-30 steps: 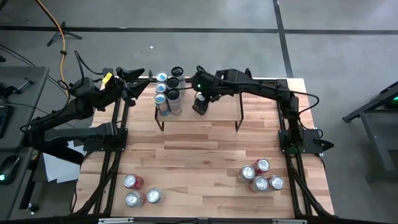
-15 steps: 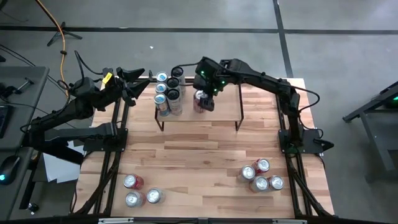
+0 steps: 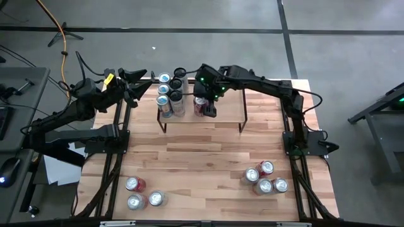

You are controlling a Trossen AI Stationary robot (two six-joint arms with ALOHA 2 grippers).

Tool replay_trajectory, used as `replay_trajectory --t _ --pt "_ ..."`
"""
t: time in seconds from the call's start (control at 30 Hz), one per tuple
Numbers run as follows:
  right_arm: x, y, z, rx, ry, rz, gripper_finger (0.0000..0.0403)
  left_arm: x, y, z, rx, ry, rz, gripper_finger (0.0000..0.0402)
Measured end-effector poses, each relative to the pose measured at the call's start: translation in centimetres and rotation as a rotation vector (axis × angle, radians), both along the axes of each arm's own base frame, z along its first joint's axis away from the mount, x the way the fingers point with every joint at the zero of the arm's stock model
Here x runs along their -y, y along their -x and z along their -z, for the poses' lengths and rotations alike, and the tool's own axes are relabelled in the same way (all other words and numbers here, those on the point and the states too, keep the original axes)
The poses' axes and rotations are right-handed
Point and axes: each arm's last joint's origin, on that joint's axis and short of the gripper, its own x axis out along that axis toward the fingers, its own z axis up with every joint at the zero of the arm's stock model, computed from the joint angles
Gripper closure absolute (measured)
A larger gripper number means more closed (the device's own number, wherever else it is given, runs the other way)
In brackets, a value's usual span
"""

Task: Place canned beverage on shelf
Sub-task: Put the top red-white soda can on the shelf

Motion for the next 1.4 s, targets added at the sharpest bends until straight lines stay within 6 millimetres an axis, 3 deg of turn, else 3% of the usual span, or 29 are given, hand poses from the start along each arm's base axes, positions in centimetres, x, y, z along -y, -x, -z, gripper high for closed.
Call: replay_trajectory --t 0.47,0.8,0.97,1.17,1.4 --pt "0.1 0.8 -0.9 0.002 0.003 0.008 0.0033 0.0 0.0 0.0 0.000 0.000 0.000 0.0096" --pt "0.7 4.3 -4.7 0.054 0.000 0.088 0.0032 0.0 0.0 0.0 -0.004 -0.008 -0.002 0.0096" --pt "0.4 6.2 -5.2 -0.002 -0.036 0.120 0.0032 0.0 0.0 0.0 -0.004 -0.007 -0.002 0.0096" --pt "-1.4 8.1 -2.8 -0.019 -0.107 0.146 0.0032 0.0 0.0 0.0 -0.004 -0.008 -0.002 0.0096" --pt "-4.2 10.5 0.9 0.175 -0.183 0.288 0.0049 0.0 0.0 0.0 -0.015 -0.027 -0.009 0.0096"
